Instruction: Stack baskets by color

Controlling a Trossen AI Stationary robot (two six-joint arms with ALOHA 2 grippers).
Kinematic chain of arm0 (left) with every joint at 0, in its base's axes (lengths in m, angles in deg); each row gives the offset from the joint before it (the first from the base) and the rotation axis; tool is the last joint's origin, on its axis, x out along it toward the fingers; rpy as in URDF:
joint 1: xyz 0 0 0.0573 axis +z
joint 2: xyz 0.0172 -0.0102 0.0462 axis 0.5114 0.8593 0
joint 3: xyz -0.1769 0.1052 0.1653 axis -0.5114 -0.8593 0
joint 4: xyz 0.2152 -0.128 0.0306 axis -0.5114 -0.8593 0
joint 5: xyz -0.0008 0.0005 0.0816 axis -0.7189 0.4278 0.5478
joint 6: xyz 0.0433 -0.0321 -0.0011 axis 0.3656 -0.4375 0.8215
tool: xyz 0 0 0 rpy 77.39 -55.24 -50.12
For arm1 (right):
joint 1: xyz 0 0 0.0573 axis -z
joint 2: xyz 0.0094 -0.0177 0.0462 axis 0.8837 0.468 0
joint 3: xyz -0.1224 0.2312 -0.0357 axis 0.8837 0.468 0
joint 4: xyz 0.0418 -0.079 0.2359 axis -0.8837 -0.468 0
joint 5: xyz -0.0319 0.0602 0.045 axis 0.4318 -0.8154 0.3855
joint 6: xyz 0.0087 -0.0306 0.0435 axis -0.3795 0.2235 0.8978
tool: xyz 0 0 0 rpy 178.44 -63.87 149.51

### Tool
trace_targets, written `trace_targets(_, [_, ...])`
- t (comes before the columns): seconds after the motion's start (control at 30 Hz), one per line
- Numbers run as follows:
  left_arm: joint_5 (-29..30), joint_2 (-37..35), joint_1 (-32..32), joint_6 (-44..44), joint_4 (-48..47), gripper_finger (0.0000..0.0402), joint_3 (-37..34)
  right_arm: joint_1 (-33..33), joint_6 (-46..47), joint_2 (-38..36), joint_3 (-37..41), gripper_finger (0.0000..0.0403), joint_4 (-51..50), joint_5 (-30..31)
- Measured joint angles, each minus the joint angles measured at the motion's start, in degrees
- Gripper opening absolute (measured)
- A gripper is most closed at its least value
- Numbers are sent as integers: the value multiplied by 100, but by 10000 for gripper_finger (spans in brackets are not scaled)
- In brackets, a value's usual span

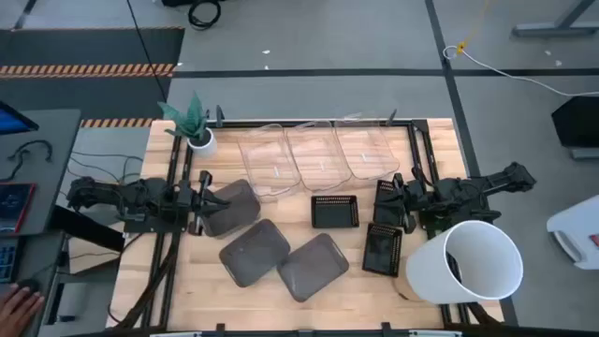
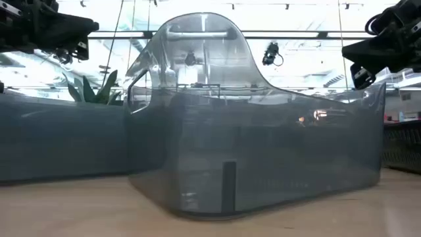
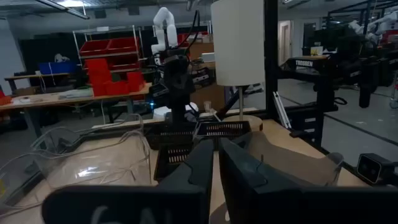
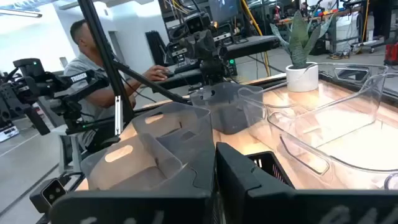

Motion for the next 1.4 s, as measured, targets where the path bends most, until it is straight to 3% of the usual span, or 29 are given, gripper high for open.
trace_targets(1.4, [-2,-2,0,1,0,30,1,0,0,2,0,19,2,2])
